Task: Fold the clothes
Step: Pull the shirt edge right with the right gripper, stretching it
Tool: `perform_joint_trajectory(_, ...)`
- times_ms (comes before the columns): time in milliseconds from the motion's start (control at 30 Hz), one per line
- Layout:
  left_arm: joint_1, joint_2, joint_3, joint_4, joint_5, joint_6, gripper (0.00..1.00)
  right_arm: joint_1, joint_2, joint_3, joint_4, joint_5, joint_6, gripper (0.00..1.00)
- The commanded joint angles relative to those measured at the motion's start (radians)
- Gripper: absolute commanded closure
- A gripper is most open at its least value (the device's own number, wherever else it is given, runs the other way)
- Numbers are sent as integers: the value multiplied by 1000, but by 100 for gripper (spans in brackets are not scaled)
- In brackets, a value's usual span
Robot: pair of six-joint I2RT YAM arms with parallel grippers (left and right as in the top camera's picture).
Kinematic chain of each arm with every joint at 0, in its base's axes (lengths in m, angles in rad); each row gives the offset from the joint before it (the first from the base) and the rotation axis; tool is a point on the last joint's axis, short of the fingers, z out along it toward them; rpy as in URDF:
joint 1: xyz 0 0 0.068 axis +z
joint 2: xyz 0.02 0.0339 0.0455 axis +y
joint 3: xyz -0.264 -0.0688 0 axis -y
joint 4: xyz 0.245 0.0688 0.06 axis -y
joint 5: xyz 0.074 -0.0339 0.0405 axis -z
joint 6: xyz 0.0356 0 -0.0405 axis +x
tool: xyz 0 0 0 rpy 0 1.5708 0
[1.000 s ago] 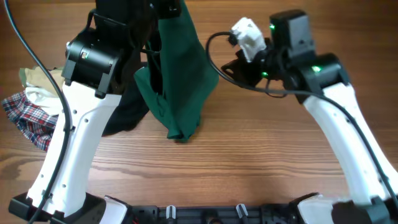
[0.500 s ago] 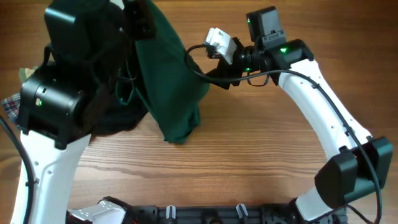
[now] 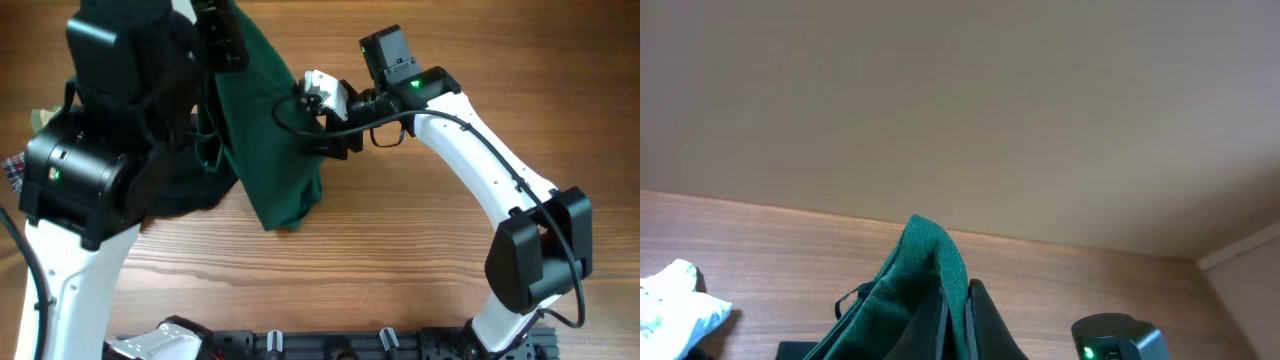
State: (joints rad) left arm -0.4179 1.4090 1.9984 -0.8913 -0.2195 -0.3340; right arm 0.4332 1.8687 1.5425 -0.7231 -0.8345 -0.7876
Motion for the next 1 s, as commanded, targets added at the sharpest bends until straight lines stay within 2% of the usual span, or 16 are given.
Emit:
perform_joint_trajectory(0, -4, -29, 18, 6, -17, 13, 96, 2, 26, 2, 6, -27, -24, 27)
perform_joint_trajectory(200, -4, -29, 18, -5, -17, 13, 96, 2, 27, 2, 19, -42, -24, 28)
perform_joint_trajectory(300, -4, -29, 18, -3, -17, 13, 96, 16, 55, 2, -13, -68, -22, 36)
perform_joint_trajectory(333, -4, -29, 18, 0, -17, 13, 96, 29, 66, 2, -34, -86, -24, 49)
perform_joint_trajectory(367, -4, -29, 18, 4, -17, 13, 96, 35, 68, 2, -40, -92, -23, 76)
perform_joint_trajectory(400, -4, -29, 18, 8, -17, 13, 96, 40, 68, 2, -42, -92, -13, 96)
perform_joint_trajectory(500, -4, -29, 18, 15, -18, 13, 96, 37, 68, 2, -39, -75, 116, 96)
perform_joint_trajectory(600, -4, -27, 18, 38, -63, 13, 96, 3, 44, 8, -26, 87, 342, 96)
perform_joint_trajectory(767, -3, -10, 18, 46, -66, 13, 96, -67, -133, 10, 1, 233, 513, 96)
perform_joint_trajectory(867, -3, 10, 18, 58, -46, 12, 96, -77, -352, 10, 48, 436, 504, 96)
perform_joint_trajectory(967, -5, 41, 18, 120, 58, 12, 96, -77, -487, 10, 113, 594, 423, 96)
